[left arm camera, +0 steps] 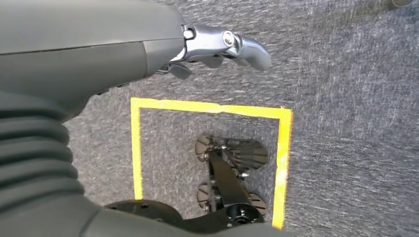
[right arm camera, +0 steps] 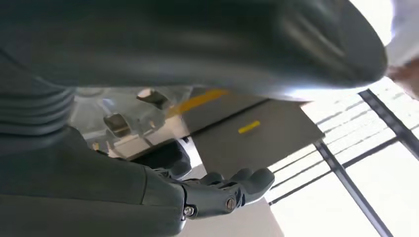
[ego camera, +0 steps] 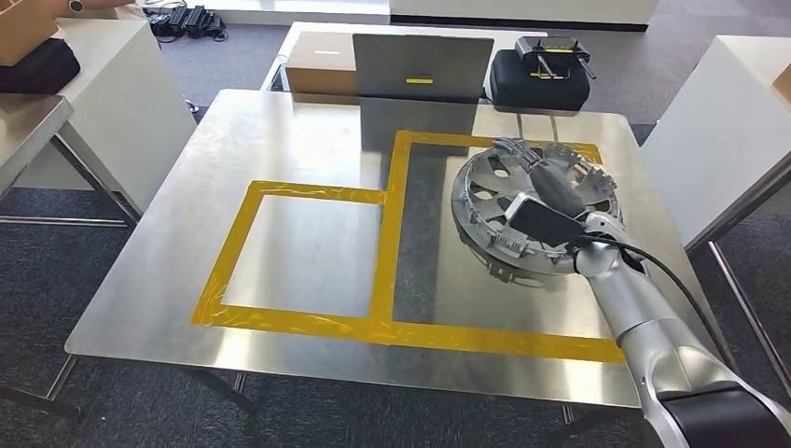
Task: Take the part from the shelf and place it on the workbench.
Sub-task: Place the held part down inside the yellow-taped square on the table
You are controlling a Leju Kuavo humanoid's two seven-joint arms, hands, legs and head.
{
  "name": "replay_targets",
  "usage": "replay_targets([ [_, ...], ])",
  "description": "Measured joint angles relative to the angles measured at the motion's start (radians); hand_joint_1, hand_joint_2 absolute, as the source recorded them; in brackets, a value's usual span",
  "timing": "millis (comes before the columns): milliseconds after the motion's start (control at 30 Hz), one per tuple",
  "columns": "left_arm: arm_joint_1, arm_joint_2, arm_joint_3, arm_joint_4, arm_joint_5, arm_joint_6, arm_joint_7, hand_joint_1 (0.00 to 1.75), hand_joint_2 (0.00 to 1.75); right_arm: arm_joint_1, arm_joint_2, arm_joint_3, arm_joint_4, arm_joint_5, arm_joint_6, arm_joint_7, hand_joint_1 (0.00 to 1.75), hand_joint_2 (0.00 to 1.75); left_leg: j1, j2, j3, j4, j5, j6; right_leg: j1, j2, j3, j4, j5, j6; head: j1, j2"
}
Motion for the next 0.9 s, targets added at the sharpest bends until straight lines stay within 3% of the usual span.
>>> replay_targets([
  [67, 0.0, 0.0, 0.002, 0.0, 0.002, 0.004, 0.006, 0.0, 0.0, 0.027, 0.001, -0.033, -0.064, -0.095, 0.014, -0.016, 0.0, 0.0, 0.0, 0.0, 0.002, -0.005, 0.001, -0.013, 0.001, 0.0, 0.0, -0.003, 0.003, -0.01, 0.001, 0.0],
  [133, -0.001, -0.001, 0.006, 0.0, 0.005, 0.009, 0.01, 0.0, 0.0, 0.057, 0.002, -0.061, -0.141, -0.178, 0.036, -0.024, 0.0, 0.87, -0.001, 0.001, -0.006, 0.017, -0.019, -0.024, -0.007, 0.0, 0.004, -0.011, 0.007, -0.02, -0.004, 0.0],
  [200, -0.001, -0.003, 0.016, 0.0, 0.012, 0.016, 0.011, 0.0, 0.0, 0.117, -0.002, -0.092, -0.246, -0.261, 0.066, -0.034, 0.0, 1.75, 0.002, 0.002, -0.049, 0.115, -0.075, -0.033, -0.011, -0.003, 0.009, -0.015, 0.009, -0.026, -0.014, 0.0],
  [267, 0.004, -0.004, 0.027, 0.0, 0.02, 0.026, 0.011, 0.0, 0.0, 0.206, -0.006, -0.129, -0.375, -0.352, 0.101, -0.045, 0.0, 1.75, 0.006, 0.002, -0.103, 0.231, -0.123, -0.038, -0.01, -0.007, 0.011, -0.014, 0.006, -0.029, -0.02, 0.0],
  [300, 0.008, -0.004, 0.032, 0.0, 0.022, 0.03, 0.011, 0.0, 0.0, 0.244, -0.007, -0.147, -0.432, -0.391, 0.117, -0.047, 0.0, 1.75, 0.007, 0.002, -0.112, 0.253, -0.124, -0.039, -0.01, -0.007, 0.011, -0.014, 0.005, -0.029, -0.021, 0.0],
  [333, 0.011, -0.005, 0.036, 0.0, 0.025, 0.033, 0.011, 0.0, 0.0, 0.275, -0.008, -0.163, -0.486, -0.423, 0.131, -0.046, 0.0, 1.75, 0.008, 0.002, -0.104, 0.236, -0.106, -0.039, -0.01, -0.006, 0.011, -0.012, 0.004, -0.028, -0.022, 0.0],
  [400, 0.013, -0.005, 0.043, 0.0, 0.029, 0.038, 0.01, 0.0, 0.0, 0.326, -0.014, -0.191, -0.583, -0.465, 0.155, -0.04, 0.0, 1.75, 0.011, 0.002, -0.044, 0.117, -0.047, -0.038, -0.011, -0.004, 0.014, -0.009, -0.001, -0.021, -0.025, 0.0],
  [467, 0.012, -0.007, 0.048, 0.0, 0.031, 0.041, 0.01, 0.0, 0.0, 0.371, -0.021, -0.219, -0.68, -0.499, 0.171, -0.034, 0.0, 1.75, 0.01, 0.001, 0.005, 0.019, -0.017, -0.029, -0.008, -0.002, 0.015, -0.004, -0.006, -0.01, -0.025, 0.0],
  [600, 0.011, -0.013, 0.058, 0.0, 0.031, 0.048, 0.019, 0.0, 0.0, 0.437, -0.025, -0.27, -0.832, -0.525, 0.166, -0.013, 0.0, 1.75, 0.006, 0.001, 0.014, -0.001, -0.015, 0.0, -0.009, 0.0, 0.014, -0.001, -0.01, 0.014, -0.022, 0.0],
  [667, 0.011, -0.016, 0.06, 0.0, 0.031, 0.051, 0.021, 0.0, 0.0, 0.457, -0.025, -0.284, -0.879, -0.525, 0.16, -0.009, 0.0, 1.75, 0.009, 0.003, 0.015, -0.005, -0.01, 0.012, -0.011, 0.0, -0.012, 0.06, -0.051, 0.023, -0.017, 0.0],
  [733, 0.01, -0.017, 0.061, 0.0, 0.031, 0.051, 0.023, 0.0, 0.0, 0.473, -0.025, -0.293, -0.909, -0.522, 0.156, -0.004, 0.0, 1.75, 0.007, 0.005, 0.013, -0.005, -0.009, 0.017, -0.012, 0.0, -0.073, 0.193, -0.119, 0.029, -0.012, 0.0],
  [767, 0.01, -0.018, 0.062, 0.0, 0.031, 0.051, 0.025, 0.0, 0.0, 0.482, -0.025, -0.296, -0.919, -0.52, 0.153, 0.0, 0.0, 1.75, 0.007, 0.005, 0.012, -0.005, -0.009, 0.018, -0.012, 0.0, -0.101, 0.252, -0.141, 0.03, -0.011, 0.0],
  [800, 0.01, -0.018, 0.064, 0.0, 0.031, 0.052, 0.026, 0.0, 0.0, 0.491, -0.026, -0.297, -0.927, -0.519, 0.15, 0.004, 0.0, 1.75, 0.006, 0.005, 0.012, -0.004, -0.01, 0.019, -0.011, 0.0, -0.115, 0.282, -0.146, 0.029, -0.01, 0.0],
  [833, 0.01, -0.019, 0.066, 0.0, 0.031, 0.052, 0.028, 0.0, 0.0, 0.497, -0.027, -0.298, -0.935, -0.518, 0.147, 0.009, 0.0, 1.75, 0.006, 0.005, 0.012, -0.003, -0.01, 0.019, -0.011, 0.0, -0.11, 0.271, -0.13, 0.027, -0.009, 0.0],
  [900, 0.008, -0.021, 0.068, 0.0, 0.031, 0.053, 0.03, 0.0, 0.0, 0.503, -0.031, -0.299, -0.952, -0.523, 0.144, 0.015, 0.0, 1.75, 0.005, 0.005, 0.013, -0.002, -0.01, 0.018, -0.01, 0.0, -0.044, 0.143, -0.065, 0.018, -0.006, 0.0],
])
